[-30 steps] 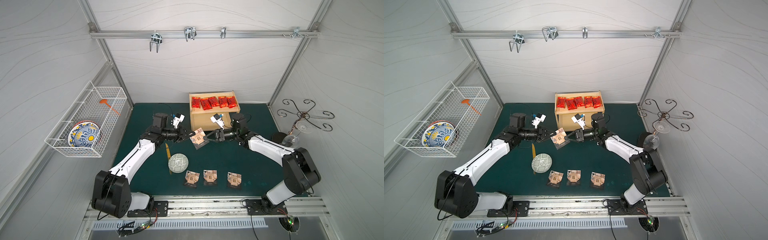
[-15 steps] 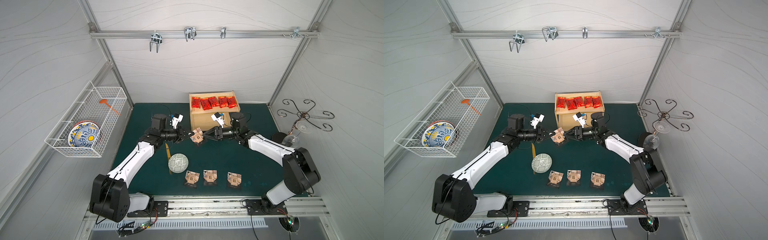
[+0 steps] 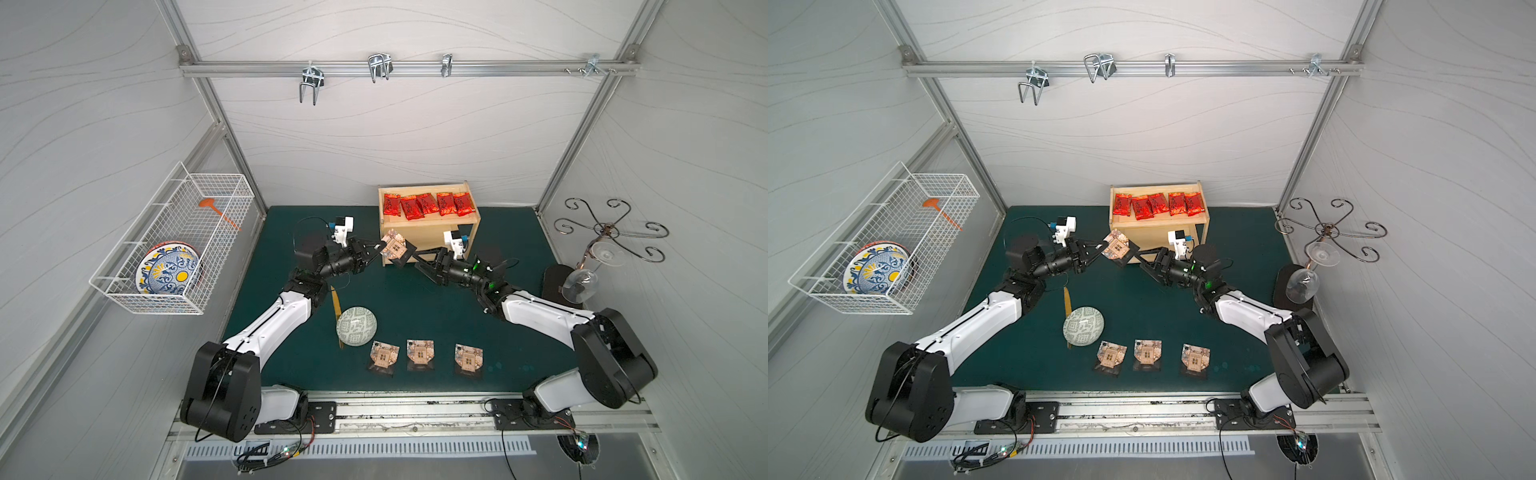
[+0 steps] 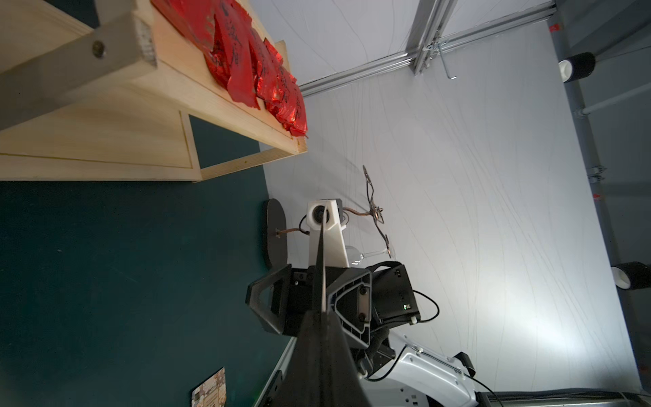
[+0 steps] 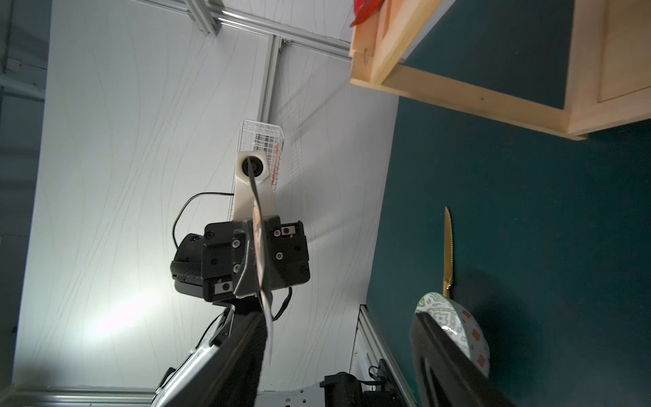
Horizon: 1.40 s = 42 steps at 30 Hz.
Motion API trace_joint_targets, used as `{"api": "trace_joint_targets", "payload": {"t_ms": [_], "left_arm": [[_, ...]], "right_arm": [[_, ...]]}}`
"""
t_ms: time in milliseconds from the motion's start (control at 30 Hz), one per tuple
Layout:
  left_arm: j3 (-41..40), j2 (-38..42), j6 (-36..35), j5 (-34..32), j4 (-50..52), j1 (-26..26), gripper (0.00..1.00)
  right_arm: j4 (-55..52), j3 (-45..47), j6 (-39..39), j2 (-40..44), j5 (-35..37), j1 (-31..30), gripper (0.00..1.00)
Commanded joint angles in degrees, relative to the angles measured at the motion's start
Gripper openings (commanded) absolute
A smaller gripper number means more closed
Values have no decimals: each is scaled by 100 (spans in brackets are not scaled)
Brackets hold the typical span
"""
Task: Place the tea bags on the shelf by color
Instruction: Adjust the tea bag.
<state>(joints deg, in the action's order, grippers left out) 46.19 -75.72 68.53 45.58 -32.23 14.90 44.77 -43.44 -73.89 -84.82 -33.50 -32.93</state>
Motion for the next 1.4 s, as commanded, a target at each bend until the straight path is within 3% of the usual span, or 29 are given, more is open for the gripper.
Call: {"api": "trace_joint_targets", "payload": {"t_ms": [0, 233, 567, 733, 767, 867, 900, 933, 1100, 1200, 1367], "left_arm": [[-49, -134, 426, -72, -1005, -13, 0], [-125, -180, 451, -36, -1093, -13, 0], [-111, -180, 430, -14, -1027, -13, 0], [5, 44, -58, 20, -285, -12, 0], [42, 122, -226, 29, -13, -20, 8], [255, 455, -969, -114, 1480, -30, 61], [379, 581, -1328, -234, 2150, -31, 74], [481, 722, -1671, -402, 2840, -36, 80], [485, 1401, -2727, -1255, 4669, -70, 86], [312, 1740, -2987, -1649, 5230, -83, 87], [88, 2019, -3168, -1855, 5576, -83, 86]], "right_arm": [[691, -254, -341, -167, 193, -175, 64], [831, -332, -374, -246, 269, -270, 48], [848, -236, -368, -187, 352, -328, 1], [557, -183, -206, -133, 409, -312, 0], [533, -154, -190, -139, 434, -308, 0], [394, 7, -40, -98, 631, -287, 0], [349, 102, 17, -64, 756, -293, 0], [274, 198, 94, -18, 923, -300, 0], [-557, 490, 480, 277, 2299, -360, 0], [-973, 442, 724, 283, 3383, -536, 0], [-691, 107, 519, -553, 4312, -683, 0]]}}
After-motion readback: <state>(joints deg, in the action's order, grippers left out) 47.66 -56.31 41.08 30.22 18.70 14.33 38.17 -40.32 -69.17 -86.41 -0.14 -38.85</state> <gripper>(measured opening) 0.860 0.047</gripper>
